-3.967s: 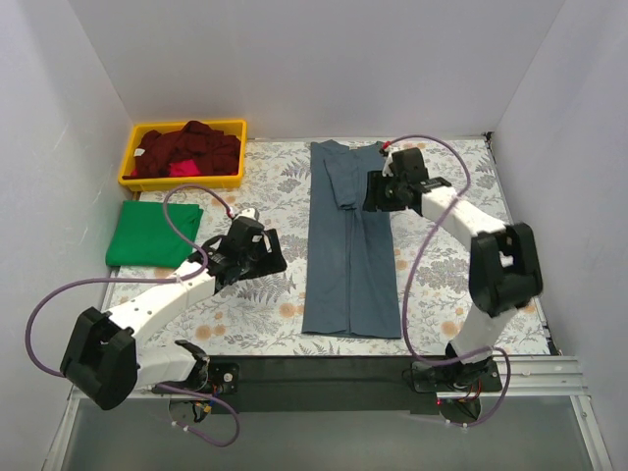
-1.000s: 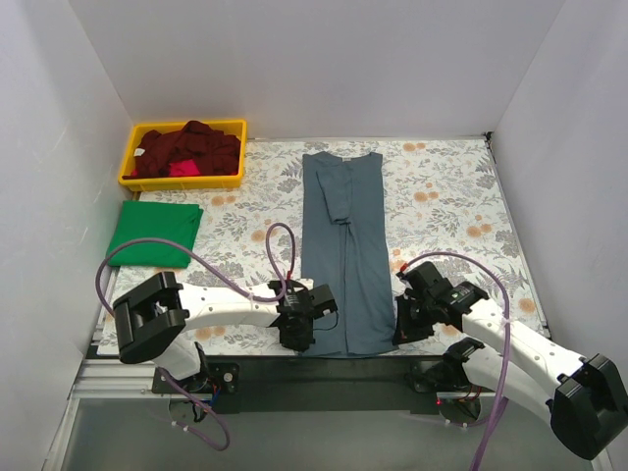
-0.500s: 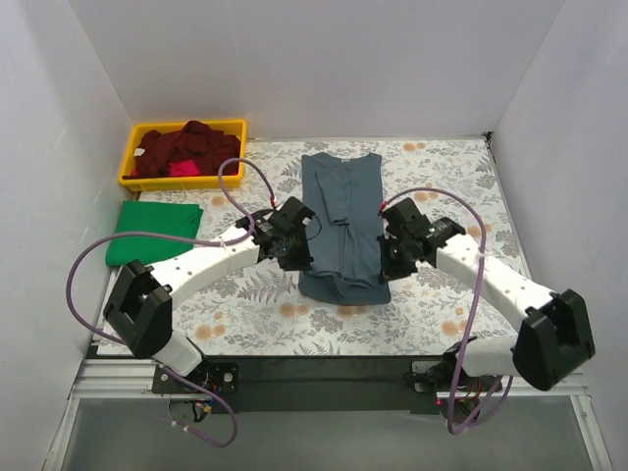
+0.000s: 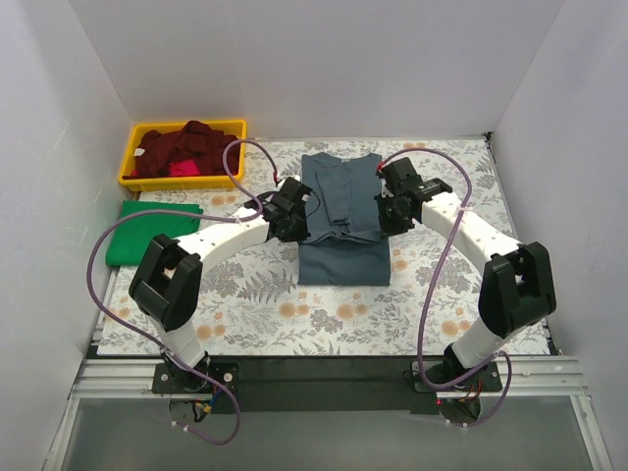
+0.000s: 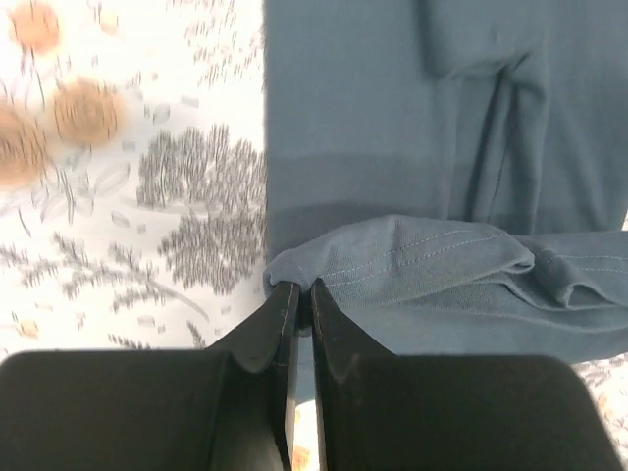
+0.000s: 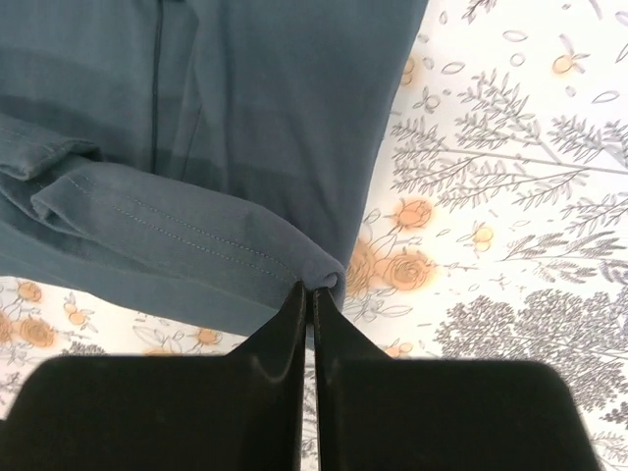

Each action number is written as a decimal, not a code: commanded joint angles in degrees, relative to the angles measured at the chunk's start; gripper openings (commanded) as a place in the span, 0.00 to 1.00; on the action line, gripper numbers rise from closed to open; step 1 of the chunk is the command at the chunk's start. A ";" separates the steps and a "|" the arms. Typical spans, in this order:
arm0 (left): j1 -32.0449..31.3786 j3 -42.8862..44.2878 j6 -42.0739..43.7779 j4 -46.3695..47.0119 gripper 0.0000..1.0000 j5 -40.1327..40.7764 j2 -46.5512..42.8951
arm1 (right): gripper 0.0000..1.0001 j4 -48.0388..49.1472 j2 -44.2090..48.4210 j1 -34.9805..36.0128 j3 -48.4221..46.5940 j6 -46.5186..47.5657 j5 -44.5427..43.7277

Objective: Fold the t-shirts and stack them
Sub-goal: Fold the tshirt

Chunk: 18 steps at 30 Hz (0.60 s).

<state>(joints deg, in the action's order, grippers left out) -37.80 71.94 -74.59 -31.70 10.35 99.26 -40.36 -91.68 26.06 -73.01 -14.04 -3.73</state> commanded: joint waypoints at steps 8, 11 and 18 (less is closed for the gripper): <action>1.06 5.58 8.49 8.58 0.00 5.03 4.44 | 0.01 8.36 -3.85 -3.92 -1.69 4.37 1.17; 1.59 5.23 9.11 9.81 0.00 6.00 5.59 | 0.01 10.73 -5.09 -4.44 -1.08 4.90 1.61; 2.65 4.79 9.99 12.54 0.00 5.82 9.28 | 0.01 14.17 -8.86 -4.97 -0.73 5.61 1.71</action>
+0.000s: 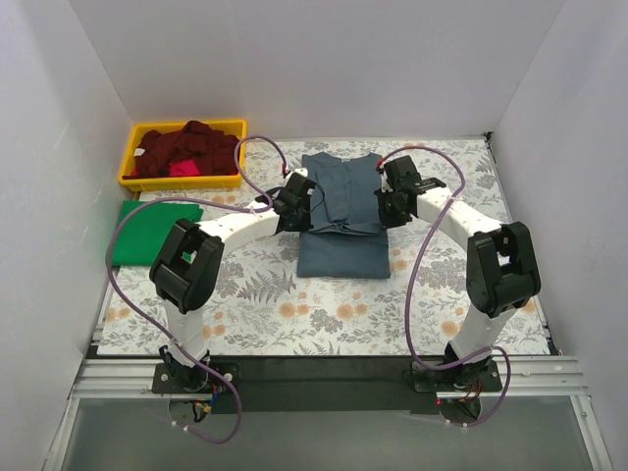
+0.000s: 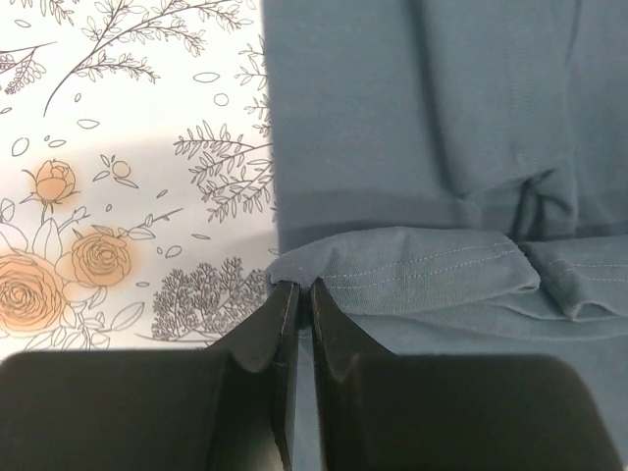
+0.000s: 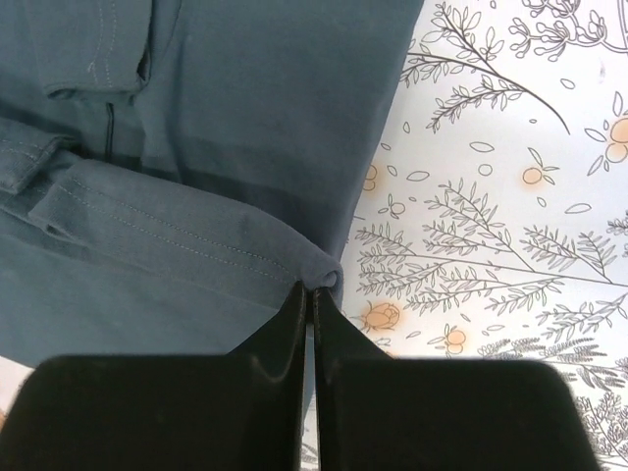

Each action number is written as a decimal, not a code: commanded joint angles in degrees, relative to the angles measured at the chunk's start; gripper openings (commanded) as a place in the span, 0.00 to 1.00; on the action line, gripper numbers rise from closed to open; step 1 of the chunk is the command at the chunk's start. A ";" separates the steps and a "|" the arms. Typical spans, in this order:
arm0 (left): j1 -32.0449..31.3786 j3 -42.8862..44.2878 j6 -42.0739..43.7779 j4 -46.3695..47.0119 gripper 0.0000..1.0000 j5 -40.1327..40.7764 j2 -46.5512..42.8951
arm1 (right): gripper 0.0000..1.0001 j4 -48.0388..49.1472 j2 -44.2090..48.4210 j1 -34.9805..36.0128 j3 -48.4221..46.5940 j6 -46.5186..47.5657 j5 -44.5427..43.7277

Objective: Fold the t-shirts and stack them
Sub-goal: Fold the tshirt

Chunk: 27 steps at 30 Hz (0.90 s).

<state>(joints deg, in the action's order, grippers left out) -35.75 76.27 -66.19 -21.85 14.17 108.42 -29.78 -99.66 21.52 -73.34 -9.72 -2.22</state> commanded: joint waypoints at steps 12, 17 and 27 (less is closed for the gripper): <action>0.77 1.08 3.09 5.15 0.33 2.61 0.23 | 0.28 4.91 -2.48 -0.86 -2.77 0.75 -0.25; 0.50 -1.03 0.02 2.96 0.61 1.04 -7.77 | 0.39 4.99 4.02 0.10 -1.28 -0.13 -0.15; -2.92 -14.73 -9.30 3.74 0.55 -9.07 -20.70 | 0.39 9.65 11.23 3.00 6.80 -3.29 12.32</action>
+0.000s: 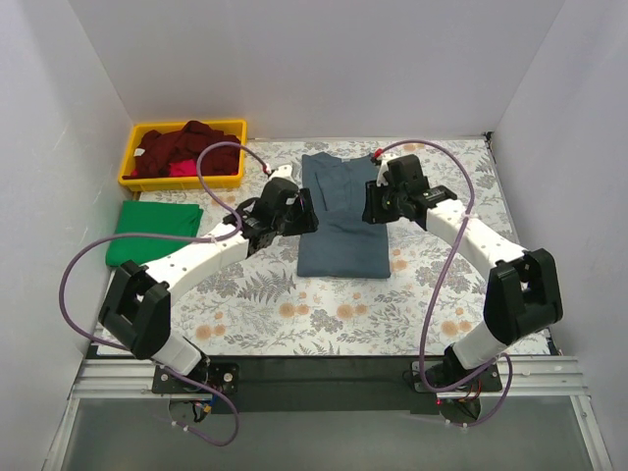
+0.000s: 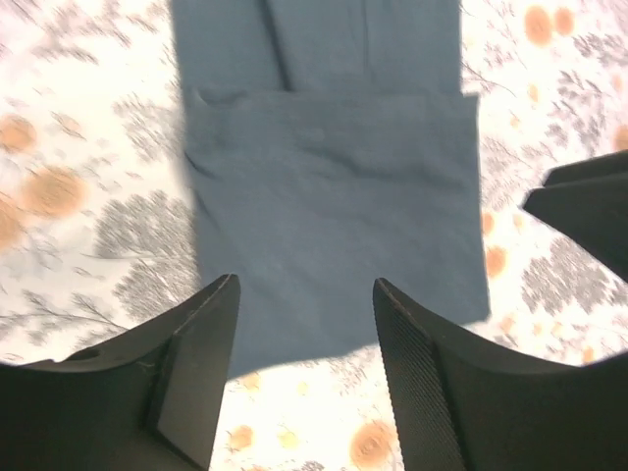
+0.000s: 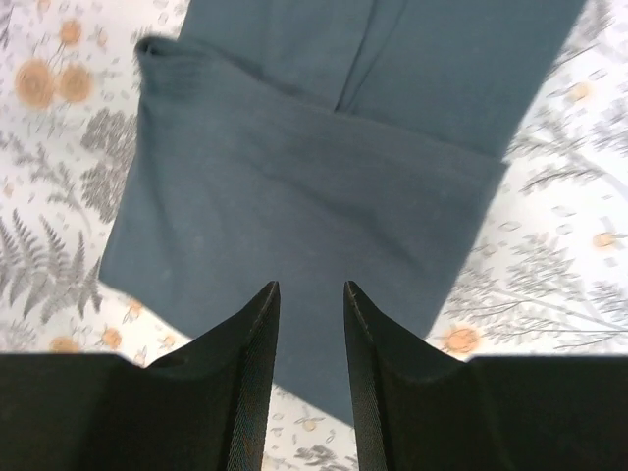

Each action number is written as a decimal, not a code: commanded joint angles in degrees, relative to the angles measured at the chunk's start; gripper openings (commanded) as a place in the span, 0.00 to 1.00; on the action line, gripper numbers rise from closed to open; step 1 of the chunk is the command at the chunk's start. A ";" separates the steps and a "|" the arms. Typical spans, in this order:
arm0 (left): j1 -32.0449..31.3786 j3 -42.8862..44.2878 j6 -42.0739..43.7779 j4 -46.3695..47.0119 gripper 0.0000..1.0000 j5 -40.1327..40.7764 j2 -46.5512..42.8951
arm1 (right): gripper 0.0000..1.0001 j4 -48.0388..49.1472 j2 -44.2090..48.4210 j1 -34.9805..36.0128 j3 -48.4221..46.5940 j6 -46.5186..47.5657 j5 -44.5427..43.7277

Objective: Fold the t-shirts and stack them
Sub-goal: Fold the tshirt

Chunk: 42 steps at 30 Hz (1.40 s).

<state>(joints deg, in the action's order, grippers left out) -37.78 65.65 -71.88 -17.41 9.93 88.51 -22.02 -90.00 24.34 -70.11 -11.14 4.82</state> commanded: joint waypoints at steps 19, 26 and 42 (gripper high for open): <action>-1.33 -17.48 -15.22 0.53 0.52 -3.69 2.62 | 0.32 28.86 10.99 -13.35 38.45 -11.45 29.54; -1.24 -17.92 -17.94 -4.20 0.18 -3.34 7.55 | 0.28 29.67 5.19 -19.75 42.68 -10.57 29.81; -0.46 -19.09 -20.06 -9.49 0.36 -2.73 -7.56 | 0.30 24.92 13.27 -21.53 34.00 -11.80 34.20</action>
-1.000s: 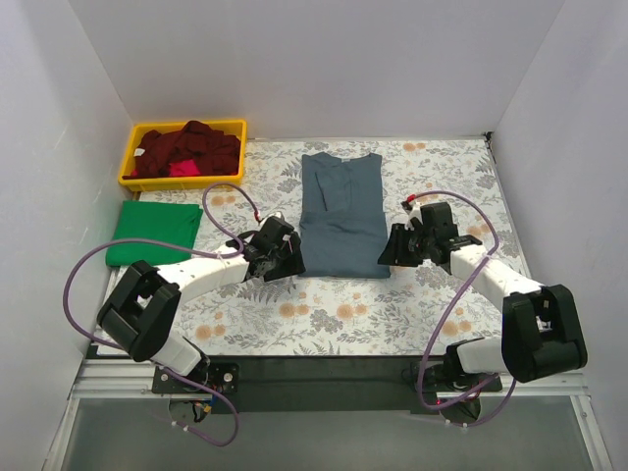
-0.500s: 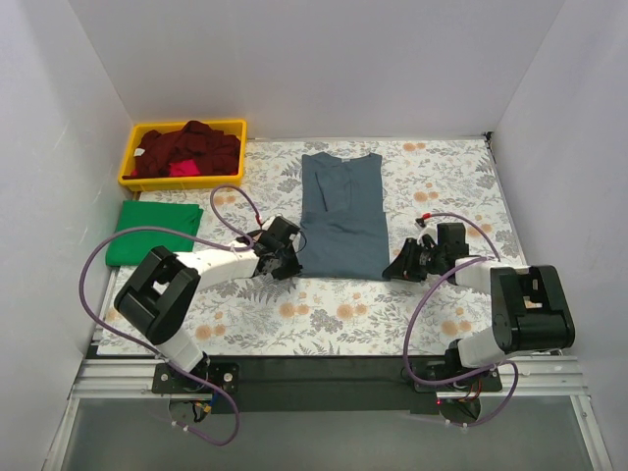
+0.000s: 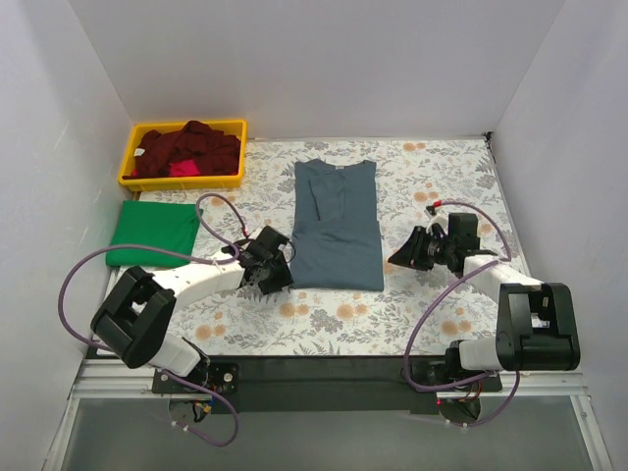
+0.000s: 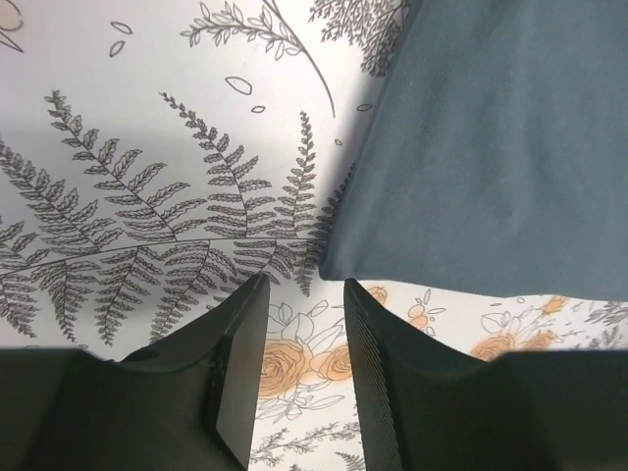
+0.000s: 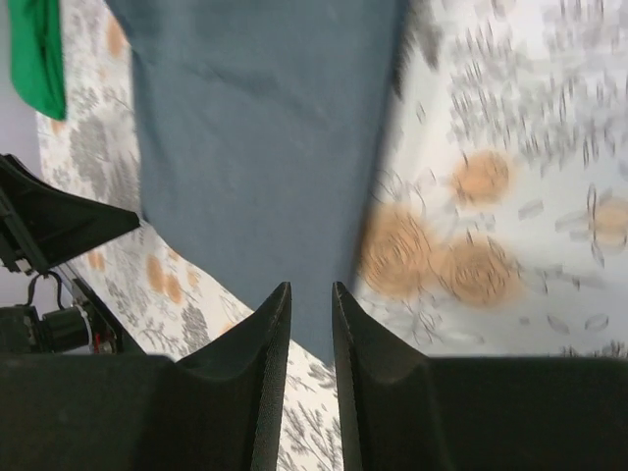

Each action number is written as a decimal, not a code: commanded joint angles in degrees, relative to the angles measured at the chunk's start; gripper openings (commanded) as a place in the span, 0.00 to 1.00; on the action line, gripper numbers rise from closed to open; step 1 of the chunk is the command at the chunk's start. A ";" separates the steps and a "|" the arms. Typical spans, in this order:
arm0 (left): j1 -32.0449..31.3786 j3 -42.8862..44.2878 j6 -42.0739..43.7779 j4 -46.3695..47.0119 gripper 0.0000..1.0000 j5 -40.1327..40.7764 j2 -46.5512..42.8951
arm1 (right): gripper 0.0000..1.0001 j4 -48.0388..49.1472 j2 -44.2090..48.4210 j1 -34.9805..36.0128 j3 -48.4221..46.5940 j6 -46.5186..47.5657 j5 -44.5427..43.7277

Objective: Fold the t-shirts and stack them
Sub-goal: Fold the tshirt

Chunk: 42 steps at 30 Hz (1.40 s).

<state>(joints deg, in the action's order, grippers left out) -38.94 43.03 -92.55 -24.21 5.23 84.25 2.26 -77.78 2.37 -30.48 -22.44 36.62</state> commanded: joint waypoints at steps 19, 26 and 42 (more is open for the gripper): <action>14.76 24.20 12.84 23.94 0.17 -16.21 27.18 | 0.29 16.11 -32.51 5.54 -30.42 -5.07 8.99; 19.16 25.18 11.08 25.87 0.17 -19.65 32.74 | 0.29 16.81 -41.83 0.80 -32.36 -4.55 10.22; 17.50 14.47 11.43 20.96 0.54 -19.56 5.43 | 0.41 16.64 -17.51 6.41 -16.66 -6.92 9.70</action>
<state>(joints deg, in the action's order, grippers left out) -20.40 60.86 -82.74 -0.49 -15.97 99.20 18.13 -99.98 5.91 -52.12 -28.88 46.24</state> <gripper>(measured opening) 0.535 0.405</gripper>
